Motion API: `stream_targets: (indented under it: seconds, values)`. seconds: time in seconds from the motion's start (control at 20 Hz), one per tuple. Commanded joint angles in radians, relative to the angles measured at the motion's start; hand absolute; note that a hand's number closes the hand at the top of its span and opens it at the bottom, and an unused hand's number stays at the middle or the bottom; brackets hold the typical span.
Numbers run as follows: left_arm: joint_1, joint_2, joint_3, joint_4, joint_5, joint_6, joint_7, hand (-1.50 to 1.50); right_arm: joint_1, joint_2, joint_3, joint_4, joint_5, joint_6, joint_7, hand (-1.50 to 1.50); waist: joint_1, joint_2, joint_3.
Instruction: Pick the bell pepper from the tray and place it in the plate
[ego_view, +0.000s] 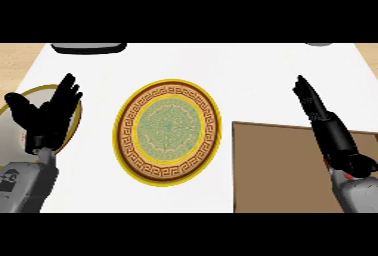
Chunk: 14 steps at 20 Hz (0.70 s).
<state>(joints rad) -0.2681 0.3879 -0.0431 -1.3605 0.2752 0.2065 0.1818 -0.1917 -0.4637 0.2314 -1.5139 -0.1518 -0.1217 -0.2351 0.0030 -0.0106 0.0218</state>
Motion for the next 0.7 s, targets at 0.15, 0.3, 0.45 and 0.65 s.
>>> stream_targets:
  seconds: [0.15, 0.3, 0.45, 0.65]
  values:
    - [0.106, 0.1, -0.025, -0.032, -0.145, 0.01, -0.114, 0.0, 0.045, 0.13, -0.252, -0.087, -0.43, 0.072, -0.028, -1.5, -0.024, -0.002, -0.016]
    - [0.183, 0.129, -0.055, -0.039, -0.198, 0.007, -0.163, 0.0, 0.125, -0.051, -0.377, 0.01, -0.232, -0.124, 0.02, -1.5, -0.045, 0.002, -0.026]
    - [0.28, 0.119, -0.061, -0.069, -0.203, 0.004, -0.243, 0.0, 0.169, 0.15, -0.532, -0.075, -0.424, -0.207, -0.118, -1.5, -0.033, -0.004, -0.021]
    - [0.363, 0.103, -0.072, -0.104, -0.235, 0.031, -0.304, 0.0, 0.341, 0.278, -0.582, -0.264, -0.506, -0.194, -0.208, -1.5, -0.033, -0.003, -0.021]
